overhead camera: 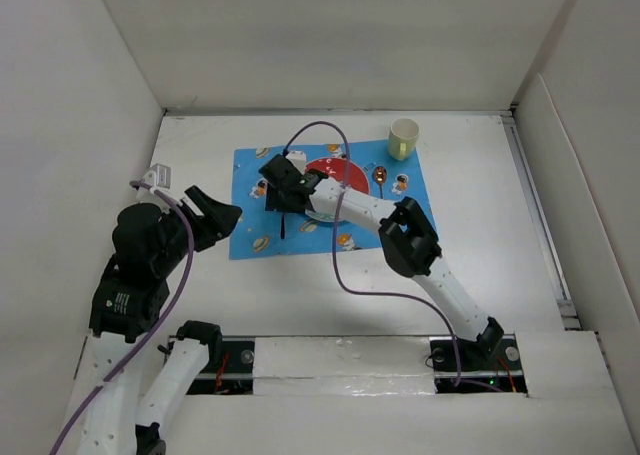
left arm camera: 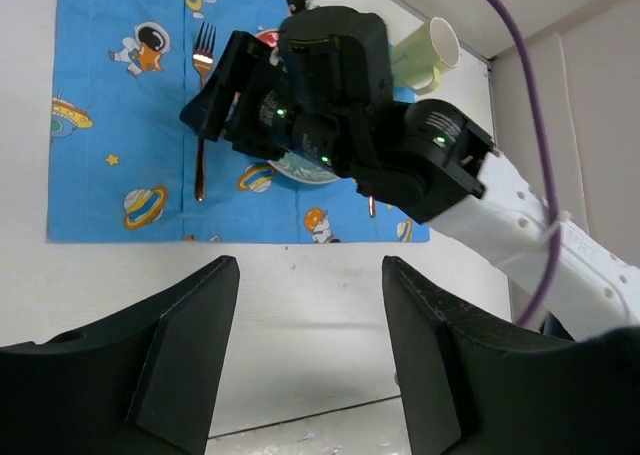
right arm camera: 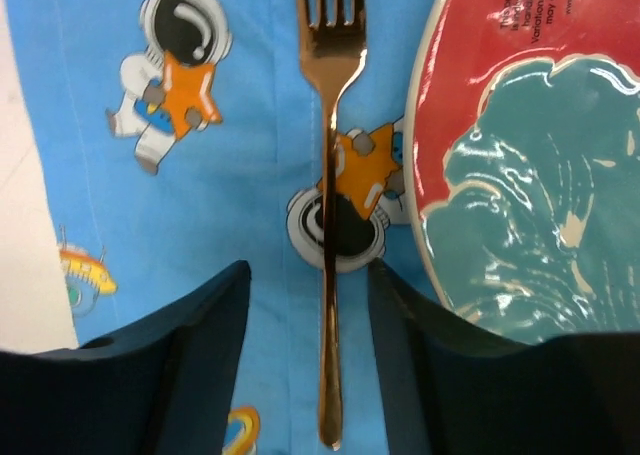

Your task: Set the dinner table for one person

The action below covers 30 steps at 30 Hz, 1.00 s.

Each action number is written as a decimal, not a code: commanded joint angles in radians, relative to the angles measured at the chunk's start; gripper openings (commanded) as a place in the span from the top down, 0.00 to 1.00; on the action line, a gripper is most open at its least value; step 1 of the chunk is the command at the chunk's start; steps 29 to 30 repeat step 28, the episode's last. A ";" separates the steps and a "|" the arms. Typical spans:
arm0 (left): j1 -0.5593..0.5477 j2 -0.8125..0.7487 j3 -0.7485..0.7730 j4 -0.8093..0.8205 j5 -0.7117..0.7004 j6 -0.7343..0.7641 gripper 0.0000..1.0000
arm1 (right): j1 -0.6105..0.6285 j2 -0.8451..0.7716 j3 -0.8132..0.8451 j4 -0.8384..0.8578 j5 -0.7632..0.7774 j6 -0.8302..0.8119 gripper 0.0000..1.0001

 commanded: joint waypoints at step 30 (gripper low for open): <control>-0.004 0.223 0.173 0.252 -0.196 -0.013 0.01 | -0.691 -1.627 -1.006 -0.055 0.043 -0.203 0.00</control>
